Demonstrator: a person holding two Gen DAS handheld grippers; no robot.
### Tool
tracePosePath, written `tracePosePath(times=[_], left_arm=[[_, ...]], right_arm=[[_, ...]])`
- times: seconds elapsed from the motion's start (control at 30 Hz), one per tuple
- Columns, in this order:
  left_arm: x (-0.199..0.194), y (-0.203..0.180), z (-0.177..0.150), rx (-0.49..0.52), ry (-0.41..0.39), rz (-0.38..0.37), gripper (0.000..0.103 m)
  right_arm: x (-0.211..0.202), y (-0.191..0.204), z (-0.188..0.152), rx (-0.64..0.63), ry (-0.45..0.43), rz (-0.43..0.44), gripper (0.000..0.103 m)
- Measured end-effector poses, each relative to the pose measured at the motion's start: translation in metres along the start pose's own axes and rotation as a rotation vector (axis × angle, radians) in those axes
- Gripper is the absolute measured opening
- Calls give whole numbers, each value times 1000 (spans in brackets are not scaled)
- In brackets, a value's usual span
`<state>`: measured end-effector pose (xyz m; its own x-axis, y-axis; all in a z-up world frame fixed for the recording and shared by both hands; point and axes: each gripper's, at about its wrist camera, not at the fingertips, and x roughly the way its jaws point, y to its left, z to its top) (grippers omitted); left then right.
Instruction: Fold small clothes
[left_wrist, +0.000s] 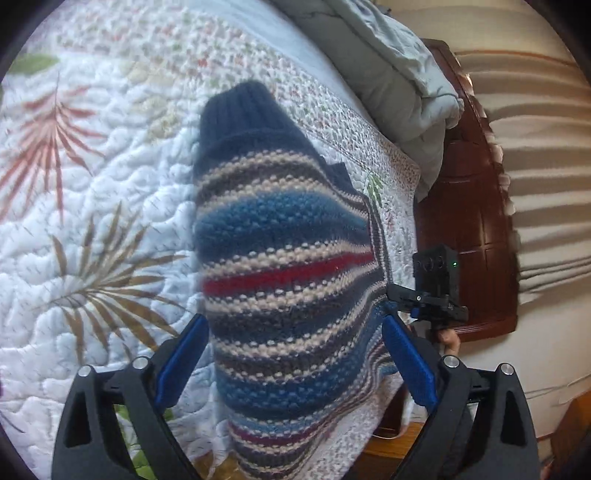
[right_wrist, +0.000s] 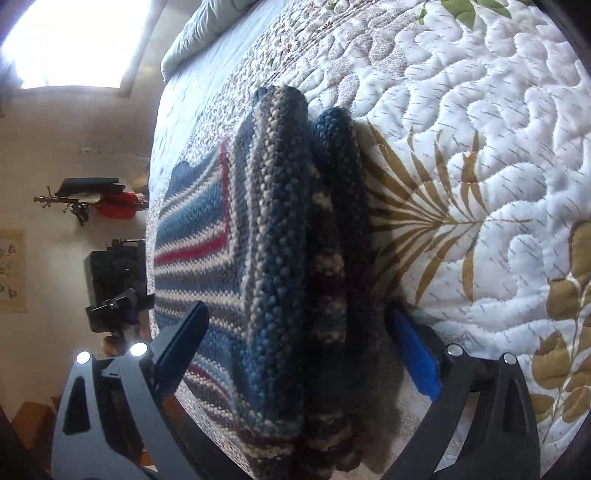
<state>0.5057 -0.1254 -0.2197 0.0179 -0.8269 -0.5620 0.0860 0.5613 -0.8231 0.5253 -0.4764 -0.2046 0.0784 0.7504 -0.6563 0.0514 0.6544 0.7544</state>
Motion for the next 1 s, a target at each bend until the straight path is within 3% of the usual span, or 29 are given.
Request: tracePosePath(times=[0.07, 0.2, 0.33, 0.43, 0.57, 0.63, 0.7, 0.83, 0.9, 0.93, 1.0], left_arm=[[3, 3, 0, -15, 0, -19, 95], [16, 20, 2, -74, 24, 29, 95], [9, 30, 0, -99, -1, 22, 96], [15, 28, -4, -75, 26, -6, 96], [26, 22, -4, -45, 56, -61, 96], [28, 22, -4, -40, 49, -56, 96], [29, 27, -2, -68, 37, -60, 96], [31, 26, -1, -61, 28, -44, 96], [32, 23, 1, -59, 19, -35, 89], [33, 23, 1, -57, 21, -40, 78], [33, 24, 2, -62, 22, -41, 74]], right_arm=[[2, 0, 3, -7, 12, 13, 96], [5, -2, 7, -2, 11, 14, 95], [-3, -14, 10, 42, -29, 73, 95], [4, -8, 7, 13, -17, 55, 98], [28, 11, 5, -35, 62, 86, 99], [34, 18, 7, -54, 63, 62, 98], [30, 11, 12, -8, 41, 92, 93], [37, 19, 13, -35, 41, 79, 95], [40, 23, 11, -57, 45, 73, 95], [38, 22, 9, -60, 43, 72, 94], [37, 20, 9, -58, 30, 64, 86]])
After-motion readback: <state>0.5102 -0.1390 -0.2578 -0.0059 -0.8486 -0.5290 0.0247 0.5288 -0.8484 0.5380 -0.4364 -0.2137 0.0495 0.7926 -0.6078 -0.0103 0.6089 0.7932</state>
